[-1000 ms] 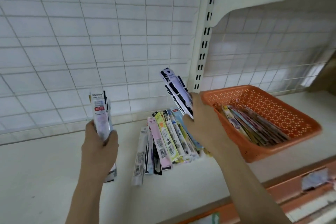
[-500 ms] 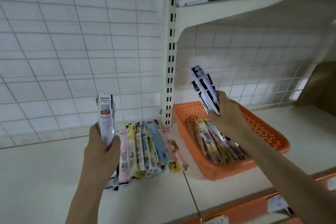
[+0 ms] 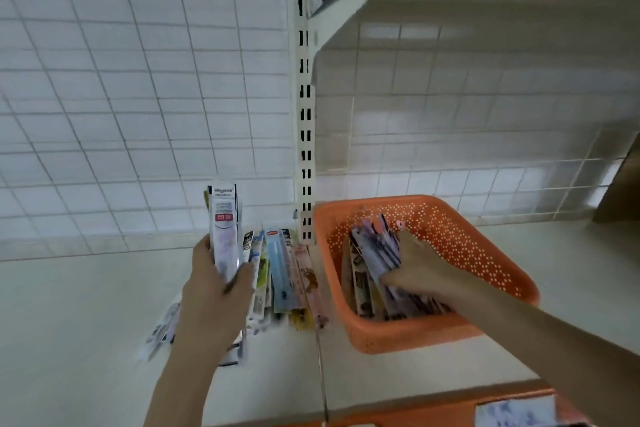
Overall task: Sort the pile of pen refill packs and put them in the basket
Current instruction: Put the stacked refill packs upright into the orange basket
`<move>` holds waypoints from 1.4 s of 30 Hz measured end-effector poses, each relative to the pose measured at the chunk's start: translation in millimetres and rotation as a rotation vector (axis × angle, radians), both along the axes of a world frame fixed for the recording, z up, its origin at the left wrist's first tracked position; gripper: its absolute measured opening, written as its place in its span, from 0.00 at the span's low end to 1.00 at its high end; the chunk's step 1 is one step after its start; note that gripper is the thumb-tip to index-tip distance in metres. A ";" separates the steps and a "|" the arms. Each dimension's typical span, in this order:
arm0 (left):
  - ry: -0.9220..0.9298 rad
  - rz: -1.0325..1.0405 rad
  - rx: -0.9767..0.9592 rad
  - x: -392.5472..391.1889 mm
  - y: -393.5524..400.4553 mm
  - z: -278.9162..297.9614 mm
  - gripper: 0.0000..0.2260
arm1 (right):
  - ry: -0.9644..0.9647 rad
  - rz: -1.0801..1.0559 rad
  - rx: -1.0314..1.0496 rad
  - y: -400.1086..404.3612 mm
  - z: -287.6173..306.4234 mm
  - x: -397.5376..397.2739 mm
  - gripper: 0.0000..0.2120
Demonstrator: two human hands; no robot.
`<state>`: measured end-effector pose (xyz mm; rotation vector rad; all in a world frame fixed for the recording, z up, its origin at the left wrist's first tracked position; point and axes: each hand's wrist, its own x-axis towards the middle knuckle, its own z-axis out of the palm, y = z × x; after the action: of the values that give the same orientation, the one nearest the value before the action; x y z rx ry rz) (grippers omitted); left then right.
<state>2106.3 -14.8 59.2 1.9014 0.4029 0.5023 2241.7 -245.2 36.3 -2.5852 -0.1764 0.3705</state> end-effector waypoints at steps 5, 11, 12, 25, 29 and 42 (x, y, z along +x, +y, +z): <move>0.031 0.049 -0.033 -4.8 -14.8 10.7 0.10 | 0.010 0.131 -0.191 -6.9 16.7 0.5 0.29; 0.060 -0.083 0.063 17.1 -54.7 45.9 0.06 | -0.372 0.117 -0.173 -46.9 31.8 3.6 0.16; 0.053 -0.114 0.080 22.8 -62.8 51.3 0.08 | -0.421 0.088 -0.173 -58.0 30.8 4.6 0.16; 0.422 -0.299 0.505 112.1 -126.9 27.2 0.40 | -0.536 -0.151 0.025 -123.5 0.0 3.9 0.11; 0.541 -0.349 0.594 112.2 -129.2 17.4 0.37 | -0.579 -0.159 0.009 -121.4 -0.1 4.0 0.11; 0.080 -0.184 0.803 78.3 -100.9 29.2 0.13 | -0.704 -0.005 0.002 -65.6 24.2 -14.7 0.13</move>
<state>2184.7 -115.7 88.3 2.7073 0.0625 0.5060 2227.0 -310.8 60.5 -2.6042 -0.4097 -0.5566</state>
